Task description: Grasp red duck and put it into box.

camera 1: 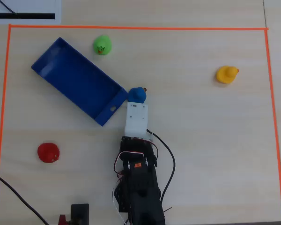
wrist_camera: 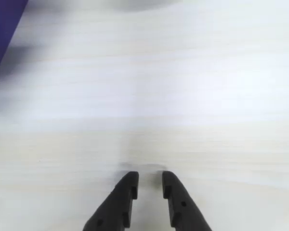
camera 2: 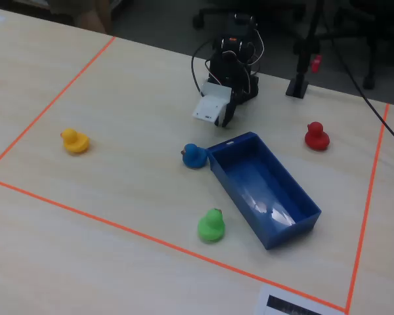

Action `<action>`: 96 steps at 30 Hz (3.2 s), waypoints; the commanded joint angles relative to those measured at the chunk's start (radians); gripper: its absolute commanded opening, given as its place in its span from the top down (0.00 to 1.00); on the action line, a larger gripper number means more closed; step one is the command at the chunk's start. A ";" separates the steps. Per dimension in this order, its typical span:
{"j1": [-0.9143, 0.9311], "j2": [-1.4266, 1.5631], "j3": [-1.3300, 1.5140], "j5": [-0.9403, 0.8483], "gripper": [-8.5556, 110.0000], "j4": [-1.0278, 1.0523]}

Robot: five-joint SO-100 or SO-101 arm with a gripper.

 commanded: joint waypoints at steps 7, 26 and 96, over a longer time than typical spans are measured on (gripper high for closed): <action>0.006 -0.003 -0.005 0.012 0.89 0.020; 0.006 -0.003 -0.005 0.012 0.89 0.020; -0.032 -0.660 -0.985 0.081 0.76 0.218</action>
